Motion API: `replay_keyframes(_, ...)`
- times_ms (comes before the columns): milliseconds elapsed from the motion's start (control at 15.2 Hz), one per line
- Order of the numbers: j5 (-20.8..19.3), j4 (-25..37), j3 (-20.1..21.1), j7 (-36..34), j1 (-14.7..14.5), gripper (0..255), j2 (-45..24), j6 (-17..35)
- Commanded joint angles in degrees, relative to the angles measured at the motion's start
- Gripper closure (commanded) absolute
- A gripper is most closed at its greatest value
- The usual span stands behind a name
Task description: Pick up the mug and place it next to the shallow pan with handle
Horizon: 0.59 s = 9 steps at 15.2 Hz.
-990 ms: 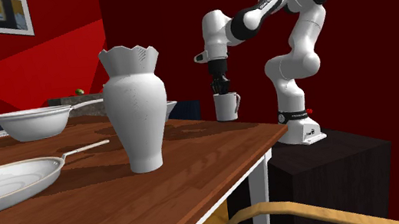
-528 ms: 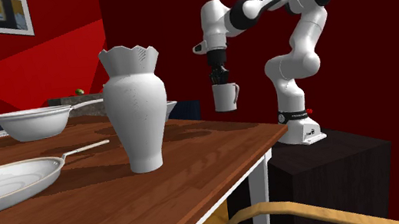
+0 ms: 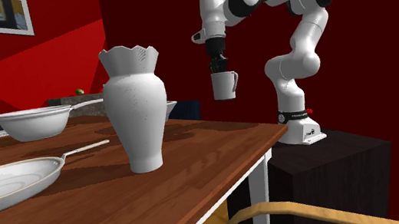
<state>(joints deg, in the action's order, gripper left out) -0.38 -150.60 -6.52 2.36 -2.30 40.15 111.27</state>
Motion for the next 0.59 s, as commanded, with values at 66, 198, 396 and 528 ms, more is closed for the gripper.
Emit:
replay_keyframes(66, 0.1, 2.0, 0.1, -0.1, 0.0, 255, 0.5, -2.5)
replay_keyframes(198, 0.1, 3.5, 0.2, -0.2, -0.1, 255, 0.7, -4.2)
replay_keyframes(396, 0.2, 5.7, 0.3, -0.3, -0.1, 255, 0.9, -6.5)
replay_keyframes(528, 0.2, 7.2, 0.4, -0.4, -0.1, 255, 0.9, -8.1)
